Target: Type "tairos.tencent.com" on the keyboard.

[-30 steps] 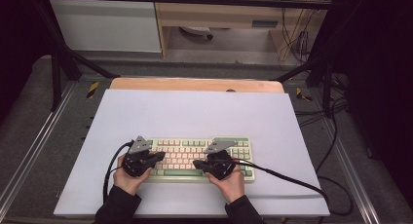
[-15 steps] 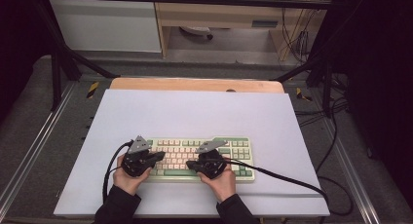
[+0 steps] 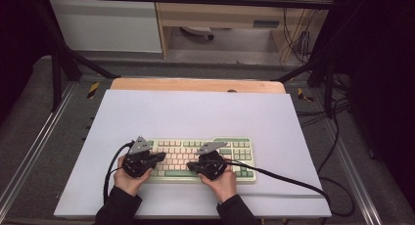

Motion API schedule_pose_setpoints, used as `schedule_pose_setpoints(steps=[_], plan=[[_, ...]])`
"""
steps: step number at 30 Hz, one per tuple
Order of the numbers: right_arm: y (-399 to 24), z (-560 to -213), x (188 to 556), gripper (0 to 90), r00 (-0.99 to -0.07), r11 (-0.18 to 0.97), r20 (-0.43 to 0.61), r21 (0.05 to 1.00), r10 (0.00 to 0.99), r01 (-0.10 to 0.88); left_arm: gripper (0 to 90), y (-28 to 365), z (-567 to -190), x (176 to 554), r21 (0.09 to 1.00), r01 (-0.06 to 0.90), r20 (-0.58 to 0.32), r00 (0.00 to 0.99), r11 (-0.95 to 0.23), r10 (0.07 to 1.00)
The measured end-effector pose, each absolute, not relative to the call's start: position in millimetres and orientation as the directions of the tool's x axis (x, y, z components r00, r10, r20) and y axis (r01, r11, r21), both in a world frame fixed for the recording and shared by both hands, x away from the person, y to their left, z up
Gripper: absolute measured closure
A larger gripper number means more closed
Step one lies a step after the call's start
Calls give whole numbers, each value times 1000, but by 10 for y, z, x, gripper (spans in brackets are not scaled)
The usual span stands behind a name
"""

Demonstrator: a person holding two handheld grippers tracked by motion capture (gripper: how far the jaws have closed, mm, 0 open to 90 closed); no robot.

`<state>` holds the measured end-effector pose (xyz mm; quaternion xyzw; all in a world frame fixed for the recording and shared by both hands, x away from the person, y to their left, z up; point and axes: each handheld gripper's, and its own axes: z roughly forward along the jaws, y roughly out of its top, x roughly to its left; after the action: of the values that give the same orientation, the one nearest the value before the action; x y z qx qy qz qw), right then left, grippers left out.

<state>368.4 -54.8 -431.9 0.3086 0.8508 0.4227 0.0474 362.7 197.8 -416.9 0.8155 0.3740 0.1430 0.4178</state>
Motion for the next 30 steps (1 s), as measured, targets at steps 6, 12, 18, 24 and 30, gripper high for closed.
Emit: schedule_pose_setpoints(steps=[6, 12, 18, 24, 30], plan=[[-542, -4332, 3681, 900, -803, 457, 177, 744, 569, 488, 900, 1976, -4169, 3627, 788, 491, -80, 680, -371, 729], [-588, -4244, 3661, 900, -806, 451, 167, 757, 567, 474, 900, 1979, -4160, 3621, 791, 488, -79, 680, -370, 729], [-675, -4156, 3658, 900, -803, 456, 145, 758, 579, 466, 900, 1975, -4154, 3616, 792, 487, -80, 680, -368, 729], [-798, -4110, 3661, 900, -793, 453, 139, 757, 592, 471, 900, 1969, -4153, 3614, 792, 486, -78, 681, -370, 728], [-955, -4087, 3654, 900, -779, 427, 149, 766, 609, 481, 900, 1958, -4151, 3610, 793, 483, -74, 681, -371, 728]])
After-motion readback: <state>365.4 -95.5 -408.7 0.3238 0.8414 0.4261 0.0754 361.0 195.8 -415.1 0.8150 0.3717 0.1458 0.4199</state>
